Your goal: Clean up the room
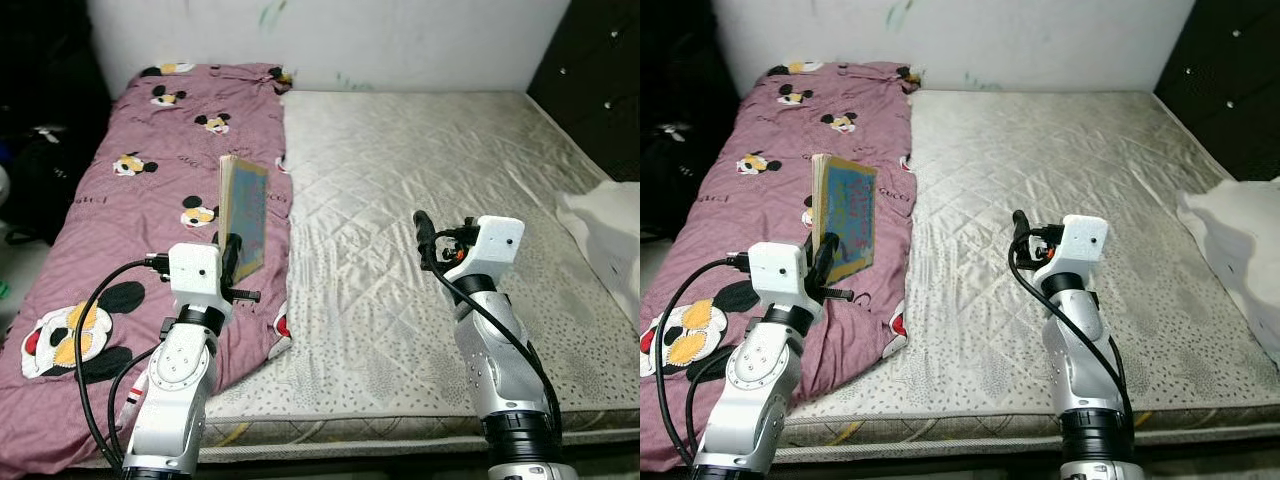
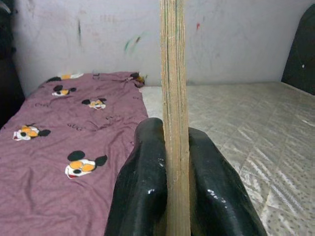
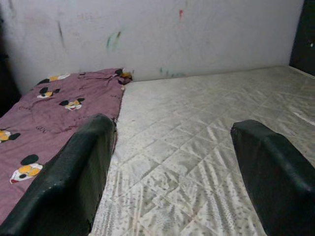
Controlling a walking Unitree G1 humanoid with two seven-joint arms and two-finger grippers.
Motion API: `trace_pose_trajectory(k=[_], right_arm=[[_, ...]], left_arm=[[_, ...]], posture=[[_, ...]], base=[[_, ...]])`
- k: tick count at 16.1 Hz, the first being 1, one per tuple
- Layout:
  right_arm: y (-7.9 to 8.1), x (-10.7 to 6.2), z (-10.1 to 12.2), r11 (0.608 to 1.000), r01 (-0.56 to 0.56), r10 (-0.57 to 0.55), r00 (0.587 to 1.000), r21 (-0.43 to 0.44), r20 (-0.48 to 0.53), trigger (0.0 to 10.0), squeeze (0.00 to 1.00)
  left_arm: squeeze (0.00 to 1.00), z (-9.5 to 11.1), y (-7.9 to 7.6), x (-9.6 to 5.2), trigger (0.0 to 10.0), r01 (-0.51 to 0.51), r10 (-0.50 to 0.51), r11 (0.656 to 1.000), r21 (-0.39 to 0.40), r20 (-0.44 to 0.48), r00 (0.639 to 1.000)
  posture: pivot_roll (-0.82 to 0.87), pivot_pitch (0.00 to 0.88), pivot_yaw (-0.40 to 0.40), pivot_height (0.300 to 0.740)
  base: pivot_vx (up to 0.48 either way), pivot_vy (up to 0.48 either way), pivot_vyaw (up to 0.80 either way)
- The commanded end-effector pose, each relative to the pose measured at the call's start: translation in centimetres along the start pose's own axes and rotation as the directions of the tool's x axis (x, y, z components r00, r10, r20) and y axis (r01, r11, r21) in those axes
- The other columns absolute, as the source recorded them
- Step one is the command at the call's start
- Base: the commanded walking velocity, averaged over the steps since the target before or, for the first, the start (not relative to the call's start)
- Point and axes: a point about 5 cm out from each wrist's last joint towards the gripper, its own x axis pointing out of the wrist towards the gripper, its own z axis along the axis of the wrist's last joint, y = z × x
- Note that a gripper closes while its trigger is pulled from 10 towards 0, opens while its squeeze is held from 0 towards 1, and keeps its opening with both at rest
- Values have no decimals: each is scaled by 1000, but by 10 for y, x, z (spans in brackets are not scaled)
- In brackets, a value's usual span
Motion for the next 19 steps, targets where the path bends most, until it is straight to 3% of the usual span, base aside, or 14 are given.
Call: trace_pose_trajectory(k=[1, 4, 6, 10, 19], right_arm=[[-1, -3, 1, 1000, 3, -3, 1000, -10, 0, 10000, 0], [1, 1, -1, 1000, 6, -6, 1000, -3, 4, 10000, 0], [7, 7, 1, 1000, 3, -3, 1000, 8, 21, 10000, 0], [4, 6, 1, 1000, 5, -5, 1000, -1, 19, 10000, 0], [3, 7, 2, 1000, 12, -12, 1000, -9, 26, 10000, 0]], left_arm=[[0, 8, 1, -1, 10000, -14, 14, 1000, 5, 42, 999], [0, 3, 6, 4, 10000, -86, 86, 996, -9, 27, 996], [0, 6, 10, 11, 10000, -109, 109, 994, 23, 37, 993], [0, 8, 13, 15, 10000, -97, 98, 995, -21, 44, 994], [0, 6, 7, 17, 10000, -82, 82, 997, -10, 45, 996]], posture=[[-68, 30, -14, 740], [-62, 0, 1, 740], [-59, 0, 11, 740], [-67, 0, 6, 740], [-73, 0, 7, 740]], base=[[0, 0, 0], [0, 0, 0], [0, 0, 0], [0, 0, 0], [0, 0, -760]])
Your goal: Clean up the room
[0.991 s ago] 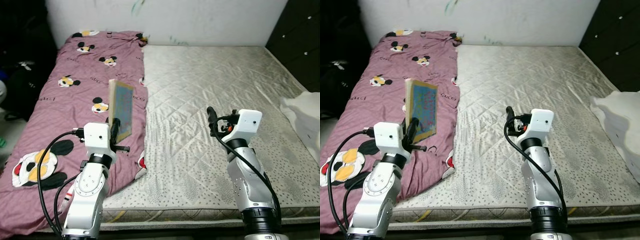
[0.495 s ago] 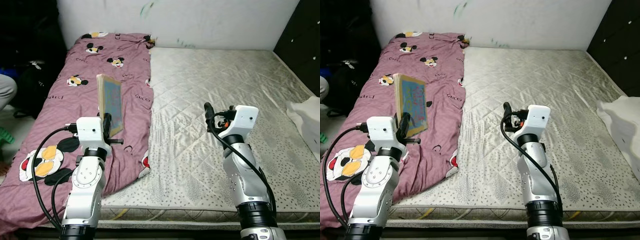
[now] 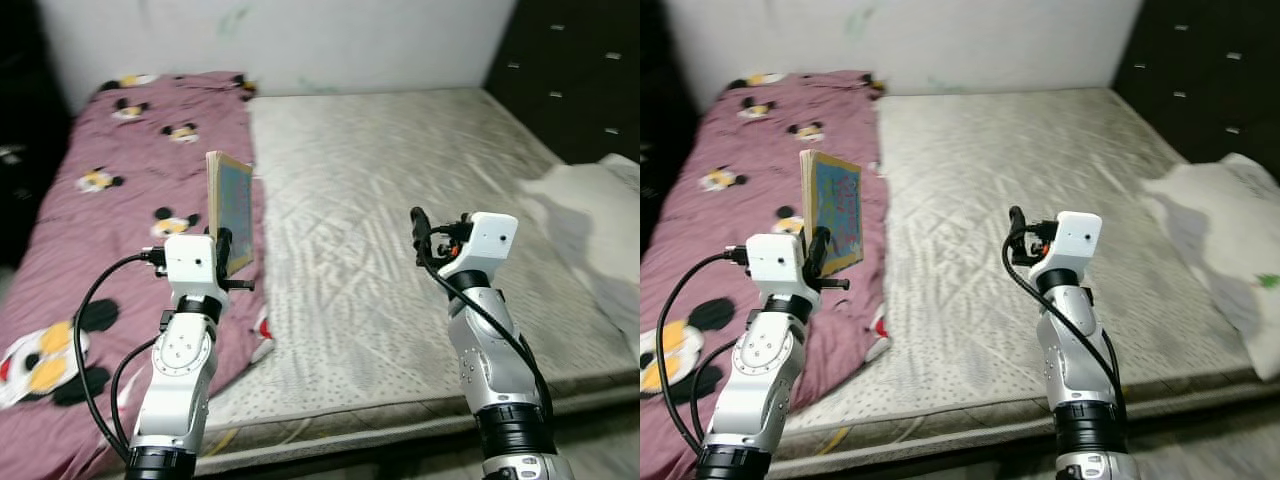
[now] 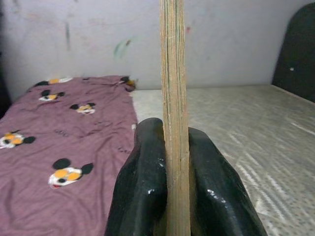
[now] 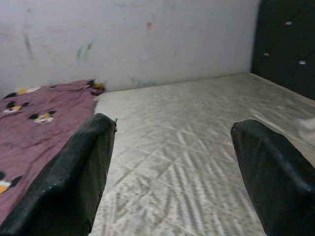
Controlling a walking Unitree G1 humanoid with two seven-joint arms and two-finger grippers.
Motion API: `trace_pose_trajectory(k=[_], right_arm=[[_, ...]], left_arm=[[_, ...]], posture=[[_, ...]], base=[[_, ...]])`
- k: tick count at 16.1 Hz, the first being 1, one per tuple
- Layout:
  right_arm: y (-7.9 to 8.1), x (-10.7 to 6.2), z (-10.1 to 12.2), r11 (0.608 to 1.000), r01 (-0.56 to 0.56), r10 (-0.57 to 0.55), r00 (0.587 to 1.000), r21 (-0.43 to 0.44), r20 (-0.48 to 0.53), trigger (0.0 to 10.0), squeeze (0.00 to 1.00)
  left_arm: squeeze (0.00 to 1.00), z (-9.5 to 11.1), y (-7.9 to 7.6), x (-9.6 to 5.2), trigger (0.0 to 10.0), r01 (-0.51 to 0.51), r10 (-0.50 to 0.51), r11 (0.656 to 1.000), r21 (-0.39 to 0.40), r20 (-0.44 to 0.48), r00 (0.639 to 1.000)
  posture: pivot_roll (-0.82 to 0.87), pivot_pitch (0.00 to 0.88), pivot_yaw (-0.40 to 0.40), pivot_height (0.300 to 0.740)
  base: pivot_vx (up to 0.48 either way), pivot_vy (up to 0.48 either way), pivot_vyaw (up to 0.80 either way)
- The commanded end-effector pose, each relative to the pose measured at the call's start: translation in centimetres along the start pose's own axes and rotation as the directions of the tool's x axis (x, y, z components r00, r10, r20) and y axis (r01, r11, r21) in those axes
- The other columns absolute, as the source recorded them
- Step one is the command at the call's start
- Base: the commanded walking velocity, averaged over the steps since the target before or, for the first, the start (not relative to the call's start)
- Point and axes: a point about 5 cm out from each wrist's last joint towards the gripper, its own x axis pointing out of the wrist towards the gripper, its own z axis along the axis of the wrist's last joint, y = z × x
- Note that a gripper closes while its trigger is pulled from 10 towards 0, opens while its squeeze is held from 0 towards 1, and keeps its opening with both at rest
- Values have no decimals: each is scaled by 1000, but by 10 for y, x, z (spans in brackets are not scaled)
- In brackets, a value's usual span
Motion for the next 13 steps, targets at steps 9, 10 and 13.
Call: trace_pose_trajectory(k=[9, 10, 13], right_arm=[[-1, 2, 4, 1000, 4, -3, 1000, -6, 22, 10000, 0], [0, 2, 4, 1000, 3, -3, 1000, -6, 22, 10000, 0], [1, 1, 5, 1000, -10, 10, 1000, -18, 18, 10000, 0]], left_arm=[[0, 11, -1, 5, 10000, 0, -1, 1000, 2, 64, 998], [0, 12, -1, 6, 10000, 3, -3, 1000, 3, 66, 998], [0, 15, 1, 5, 10000, -15, 15, 1000, 0, 73, 997]], posture=[[-72, 0, 9, 740], [-72, 0, 9, 740], [-77, 14, -4, 740]], base=[[0, 0, -392], [0, 0, 0], [0, 0, 0]])
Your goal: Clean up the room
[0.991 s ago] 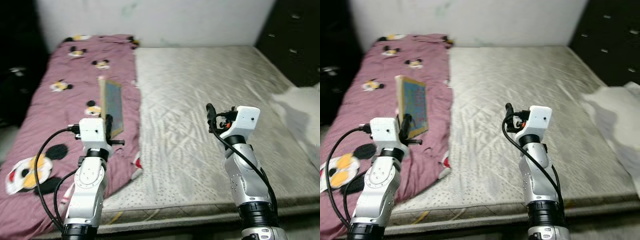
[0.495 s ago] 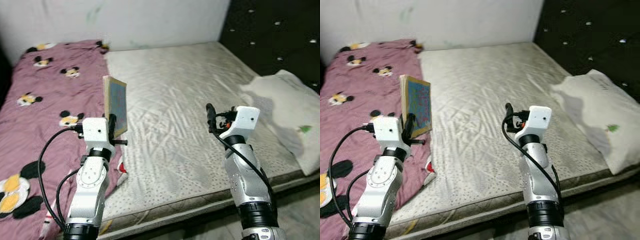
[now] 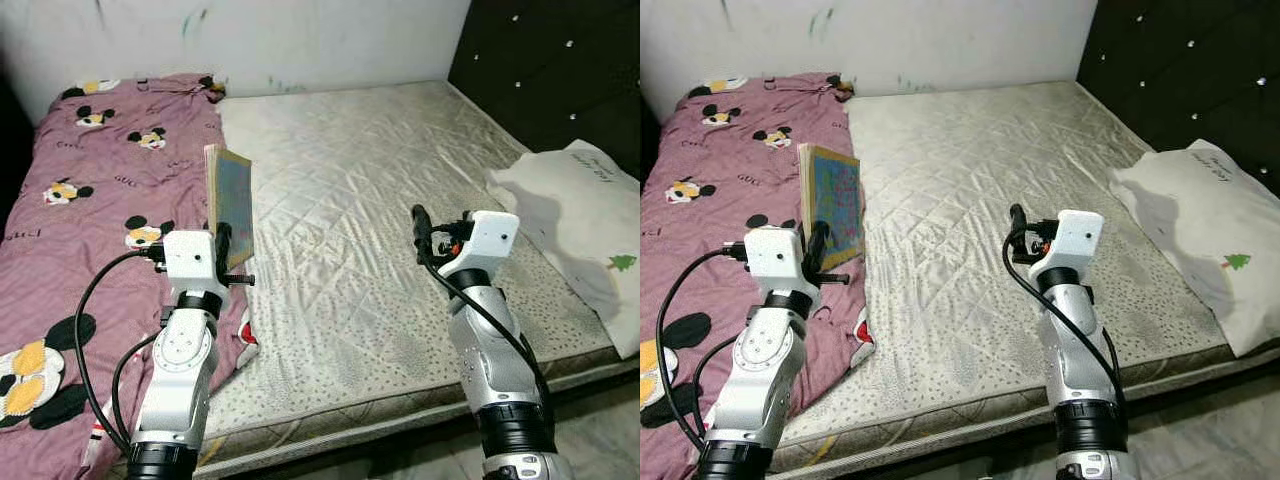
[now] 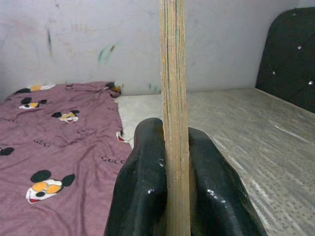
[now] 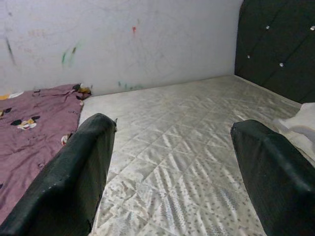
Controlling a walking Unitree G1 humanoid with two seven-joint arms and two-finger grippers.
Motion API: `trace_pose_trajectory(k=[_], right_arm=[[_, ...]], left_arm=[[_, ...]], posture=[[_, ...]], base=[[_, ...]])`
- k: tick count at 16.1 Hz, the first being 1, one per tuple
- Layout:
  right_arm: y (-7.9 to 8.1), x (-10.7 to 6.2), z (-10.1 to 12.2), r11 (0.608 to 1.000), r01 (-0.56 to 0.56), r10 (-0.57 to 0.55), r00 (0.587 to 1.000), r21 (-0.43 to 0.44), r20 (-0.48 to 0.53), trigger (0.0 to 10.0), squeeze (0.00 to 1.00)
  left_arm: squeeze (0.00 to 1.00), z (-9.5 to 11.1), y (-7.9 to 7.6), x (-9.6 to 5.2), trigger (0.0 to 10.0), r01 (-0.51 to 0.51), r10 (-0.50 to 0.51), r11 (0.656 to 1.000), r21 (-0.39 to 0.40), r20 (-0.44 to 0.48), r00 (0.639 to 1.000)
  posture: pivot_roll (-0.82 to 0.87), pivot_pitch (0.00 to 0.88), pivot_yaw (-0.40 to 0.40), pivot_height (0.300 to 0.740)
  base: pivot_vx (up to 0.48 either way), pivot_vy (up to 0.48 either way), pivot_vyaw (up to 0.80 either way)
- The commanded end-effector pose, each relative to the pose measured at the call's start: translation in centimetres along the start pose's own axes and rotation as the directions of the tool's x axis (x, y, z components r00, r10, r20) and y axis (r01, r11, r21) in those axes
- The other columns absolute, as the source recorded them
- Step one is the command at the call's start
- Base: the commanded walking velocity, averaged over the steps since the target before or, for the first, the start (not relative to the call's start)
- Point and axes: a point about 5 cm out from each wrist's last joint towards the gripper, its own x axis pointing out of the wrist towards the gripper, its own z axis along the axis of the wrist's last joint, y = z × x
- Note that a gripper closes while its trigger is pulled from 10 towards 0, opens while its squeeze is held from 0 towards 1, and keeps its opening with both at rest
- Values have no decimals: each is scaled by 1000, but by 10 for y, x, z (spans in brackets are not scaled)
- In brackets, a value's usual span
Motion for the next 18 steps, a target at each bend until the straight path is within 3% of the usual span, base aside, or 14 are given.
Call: trace_pose_trajectory(k=[1, 4, 8, 18], right_arm=[[0, -2, 1, 1000, -15, 15, 1000, -26, -2, 10000, 0], [-1, -7, -2, 999, -27, 26, 1000, -36, -17, 10000, 0], [4, -4, -1, 999, -38, 38, 999, -31, -16, 10000, 0], [3, -5, 0, 998, -40, 39, 999, -38, -17, 10000, 0]], left_arm=[[0, 8, 2, 0, 10000, -6, 6, 1000, 6, 40, 999], [0, 6, -1, -7, 10000, 1, 0, 1000, -6, 31, 1000], [0, 8, -3, -6, 10000, 12, -12, 1000, -6, 35, 999], [0, 9, -4, -4, 10000, 15, -15, 1000, -12, 36, 999]], posture=[[-78, 21, -8, 740], [-76, 36, -17, 740], [-72, 31, -18, 740], [-78, 40, -19, 740]], base=[[0, 0, 0], [0, 0, 0], [0, 0, 0], [0, -291, 0]])
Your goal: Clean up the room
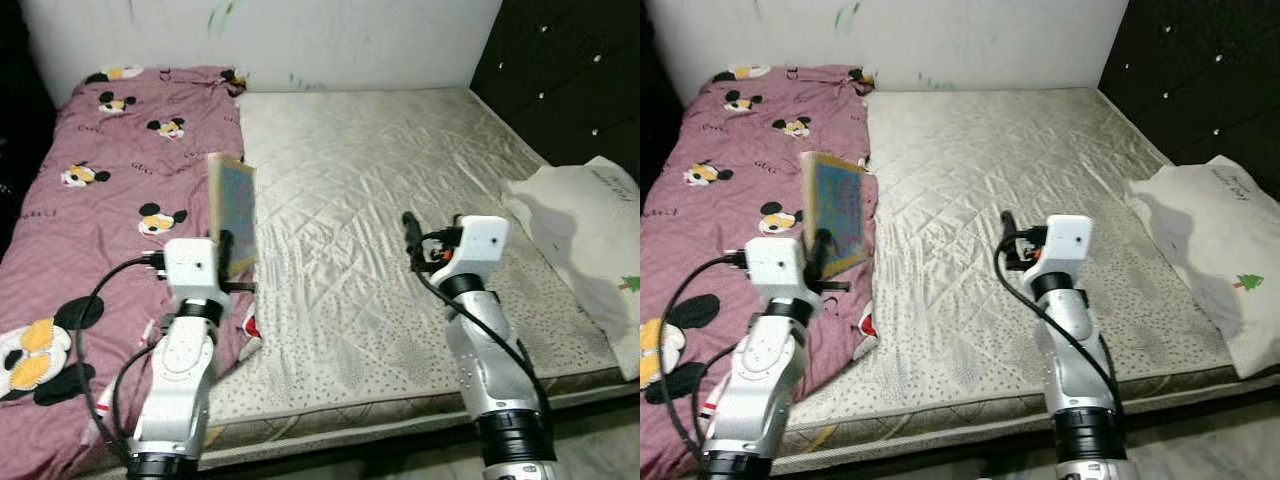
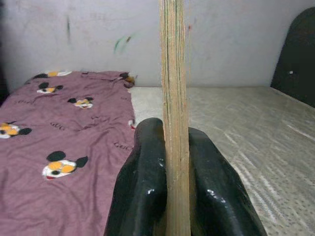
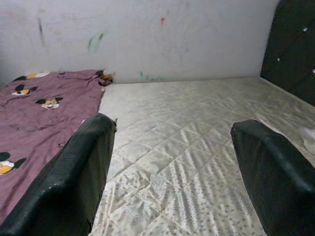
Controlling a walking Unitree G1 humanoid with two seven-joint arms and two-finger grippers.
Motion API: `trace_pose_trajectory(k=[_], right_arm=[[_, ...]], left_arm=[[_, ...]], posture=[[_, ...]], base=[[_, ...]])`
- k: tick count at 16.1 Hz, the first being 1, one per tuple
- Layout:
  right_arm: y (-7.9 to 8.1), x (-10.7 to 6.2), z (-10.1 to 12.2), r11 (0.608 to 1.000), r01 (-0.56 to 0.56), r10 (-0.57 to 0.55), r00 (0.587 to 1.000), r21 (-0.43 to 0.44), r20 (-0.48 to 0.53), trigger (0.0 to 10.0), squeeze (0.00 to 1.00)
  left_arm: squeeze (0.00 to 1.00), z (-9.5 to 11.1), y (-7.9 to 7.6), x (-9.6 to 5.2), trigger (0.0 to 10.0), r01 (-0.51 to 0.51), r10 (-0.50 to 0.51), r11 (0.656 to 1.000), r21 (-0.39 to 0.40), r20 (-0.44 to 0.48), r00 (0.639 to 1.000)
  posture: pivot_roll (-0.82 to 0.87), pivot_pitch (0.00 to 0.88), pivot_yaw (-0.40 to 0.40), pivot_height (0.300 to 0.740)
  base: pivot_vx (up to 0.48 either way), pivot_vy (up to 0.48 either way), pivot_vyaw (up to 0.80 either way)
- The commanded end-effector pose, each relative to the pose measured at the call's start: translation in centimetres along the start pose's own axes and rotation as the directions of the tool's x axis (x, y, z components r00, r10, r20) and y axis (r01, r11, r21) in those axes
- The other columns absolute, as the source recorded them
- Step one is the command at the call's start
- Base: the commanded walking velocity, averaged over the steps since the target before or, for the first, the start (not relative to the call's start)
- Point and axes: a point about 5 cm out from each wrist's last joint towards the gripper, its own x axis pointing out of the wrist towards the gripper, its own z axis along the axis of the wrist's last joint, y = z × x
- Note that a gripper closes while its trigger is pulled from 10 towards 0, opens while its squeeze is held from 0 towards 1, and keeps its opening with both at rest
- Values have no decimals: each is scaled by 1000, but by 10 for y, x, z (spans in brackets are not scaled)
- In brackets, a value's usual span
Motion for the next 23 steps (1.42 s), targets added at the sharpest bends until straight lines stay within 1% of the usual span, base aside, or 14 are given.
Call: trace_pose_trajectory(k=[1, 4, 7, 18, 19, 20, 23], right_arm=[[-5, 0, 4, 1000, 14, -14, 1000, -12, 9, 10000, 0], [-5, 1, 5, 1000, 13, -13, 1000, -16, 11, 10000, 0], [-5, 1, 5, 1000, 12, -12, 1000, -16, 10, 10000, 0], [-5, 1, 4, 999, 13, -12, 1000, -29, 8, 10000, 0], [-5, 1, 4, 999, 13, -13, 1000, -30, 9, 10000, 0], [-5, 2, 4, 999, 13, -13, 1000, -32, 11, 10000, 0], [-6, 2, 6, 999, 10, -10, 1000, -43, 18, 10000, 0]], left_arm=[[0, 13, -3, 3, 10000, 11, -10, 1000, -6, 58, 998], [0, 14, -3, 3, 10000, 9, -8, 1000, -13, 59, 998], [0, 13, -3, 3, 10000, 11, -11, 1000, -5, 57, 998], [0, 14, -5, 5, 10000, 12, -12, 1000, -13, 57, 998], [0, 15, -5, 5, 10000, 10, -7, 999, -39, 65, 998], [0, 16, -4, 6, 10000, 13, -10, 999, -33, 71, 997], [0, 19, -8, 5, 10000, 66, -63, 997, -38, 92, 994]], posture=[[-77, 41, -19, 740], [-77, 41, -20, 740], [-76, 43, -17, 740], [-80, 56, -19, 740], [-80, 56, -19, 740], [-80, 59, -19, 740], [-81, 59, -19, 740]], base=[[0, -322, 0], [0, -328, 0], [0, -80, 0], [0, -316, 0], [0, 0, 0], [0, 0, 0], [0, 0, 0]])
